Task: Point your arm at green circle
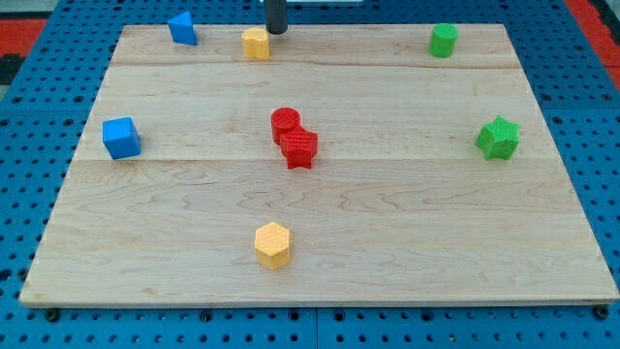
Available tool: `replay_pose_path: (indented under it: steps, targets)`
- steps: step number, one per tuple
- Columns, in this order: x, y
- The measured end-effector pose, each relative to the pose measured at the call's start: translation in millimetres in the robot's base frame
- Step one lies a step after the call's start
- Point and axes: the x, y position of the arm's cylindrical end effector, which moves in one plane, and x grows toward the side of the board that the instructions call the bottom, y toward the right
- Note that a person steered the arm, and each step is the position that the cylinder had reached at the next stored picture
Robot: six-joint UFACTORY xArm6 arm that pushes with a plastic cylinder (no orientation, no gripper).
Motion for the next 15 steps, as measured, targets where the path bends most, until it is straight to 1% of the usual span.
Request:
replay_pose_path:
  steps: [1, 2, 3, 4, 5, 6, 7, 8, 9, 15]
  targets:
    - [7.4, 25.3]
    - [23.9, 92.3]
    - [27.0, 92.7]
    - [39.0, 43.0]
    - [58.7, 114.0]
    - [94.5, 168.7]
    - [111.1, 259.6]
    - [111.1, 367.5]
    - [112.0, 396.2]
    - [108.4, 396.6]
